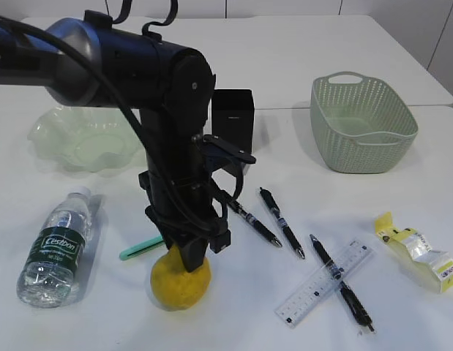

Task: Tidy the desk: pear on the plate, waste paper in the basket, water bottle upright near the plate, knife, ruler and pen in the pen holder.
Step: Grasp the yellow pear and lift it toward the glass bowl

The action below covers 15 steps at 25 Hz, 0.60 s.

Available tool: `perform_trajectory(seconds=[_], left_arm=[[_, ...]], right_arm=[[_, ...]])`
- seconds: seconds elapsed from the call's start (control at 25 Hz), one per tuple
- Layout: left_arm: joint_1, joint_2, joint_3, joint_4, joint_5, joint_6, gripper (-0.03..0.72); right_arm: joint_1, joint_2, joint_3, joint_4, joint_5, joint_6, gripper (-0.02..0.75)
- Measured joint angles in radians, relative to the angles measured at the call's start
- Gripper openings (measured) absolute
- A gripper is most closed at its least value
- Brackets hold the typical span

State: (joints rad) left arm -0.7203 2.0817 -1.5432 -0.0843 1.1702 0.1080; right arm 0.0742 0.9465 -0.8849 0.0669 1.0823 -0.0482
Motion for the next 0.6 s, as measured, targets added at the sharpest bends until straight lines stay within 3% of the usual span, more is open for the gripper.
perform_trajectory(seconds=[0.32,0.6], left_arm=[[0.000,-0.135,-0.013,0.030,0.022,0.000,0.248],[0.036,-0.234,-0.165,0.113,0.054,0.000,0.248]], right_arm=[[0.000,0.000,0.000,0.000,0.000,0.000,0.375],[0.000,0.000,0.000,0.000,0.000,0.000,0.375]])
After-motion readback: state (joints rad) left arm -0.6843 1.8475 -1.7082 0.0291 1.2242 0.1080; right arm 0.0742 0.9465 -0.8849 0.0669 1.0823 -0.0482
